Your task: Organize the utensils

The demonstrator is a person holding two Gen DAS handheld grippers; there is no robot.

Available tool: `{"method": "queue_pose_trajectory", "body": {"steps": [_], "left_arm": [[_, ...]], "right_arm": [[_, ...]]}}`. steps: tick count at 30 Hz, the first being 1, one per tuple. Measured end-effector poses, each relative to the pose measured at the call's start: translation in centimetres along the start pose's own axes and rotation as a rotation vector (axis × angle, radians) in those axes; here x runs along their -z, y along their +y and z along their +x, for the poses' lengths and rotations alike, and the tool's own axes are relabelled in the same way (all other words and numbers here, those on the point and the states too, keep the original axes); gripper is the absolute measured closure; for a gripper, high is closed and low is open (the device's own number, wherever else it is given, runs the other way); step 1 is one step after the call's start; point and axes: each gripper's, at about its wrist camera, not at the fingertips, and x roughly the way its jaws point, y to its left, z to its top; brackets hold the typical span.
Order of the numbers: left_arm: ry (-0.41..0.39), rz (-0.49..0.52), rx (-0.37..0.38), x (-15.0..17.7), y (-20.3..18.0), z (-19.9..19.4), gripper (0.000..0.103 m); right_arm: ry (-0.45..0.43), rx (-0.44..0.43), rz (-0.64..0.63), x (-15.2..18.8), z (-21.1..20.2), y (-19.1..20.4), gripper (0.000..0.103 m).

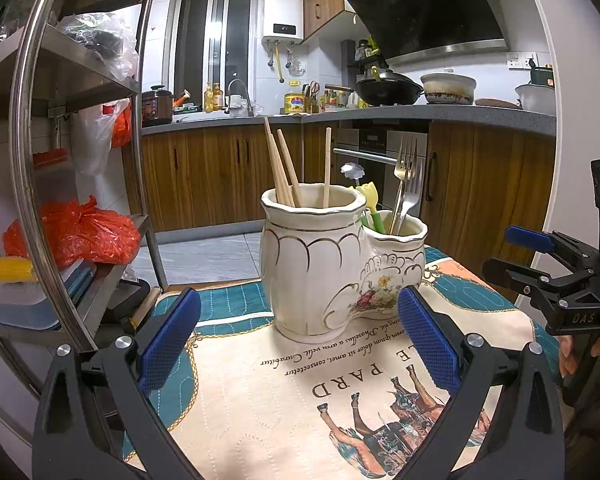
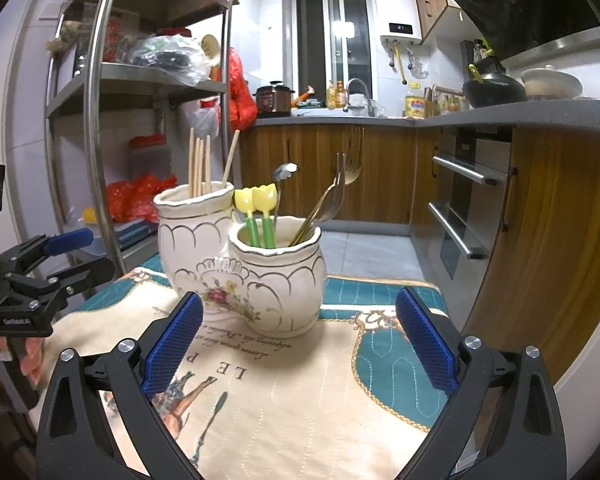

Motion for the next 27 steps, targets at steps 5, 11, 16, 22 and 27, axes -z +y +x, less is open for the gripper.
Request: {"method": "queue_pose_trajectory", "body": {"steps": [5,11,16,22,27], "left_arm": [[0.000,-0.002,0.000,0.01,0.03,-0.01,0.006],[0.001,-0.001,0.000,0.00,0.09,0.01,0.006],[0.000,0.000,-0.001,0.00,0.11,-0.01,0.006],[0.000,-0.001,0.000,-0.01,0.08,-0.01,0.006],[-0.003,-0.001,-0.003,0.07,0.23,-0.11,0.006]], "right_arm": [[-0.001,0.000,0.000,0.00,0.00,0.04,0.006],[0.001,0.000,0.000,0.00,0.07,0.12,0.006],[0.000,0.000,0.000,0.00,0.00,0.09,0.006],[0.001,0.000,0.001,0.00,0.05,0.05,0.006],[0.001,0.000,0.000,-0.01,0.02,0.04,0.006]]}}
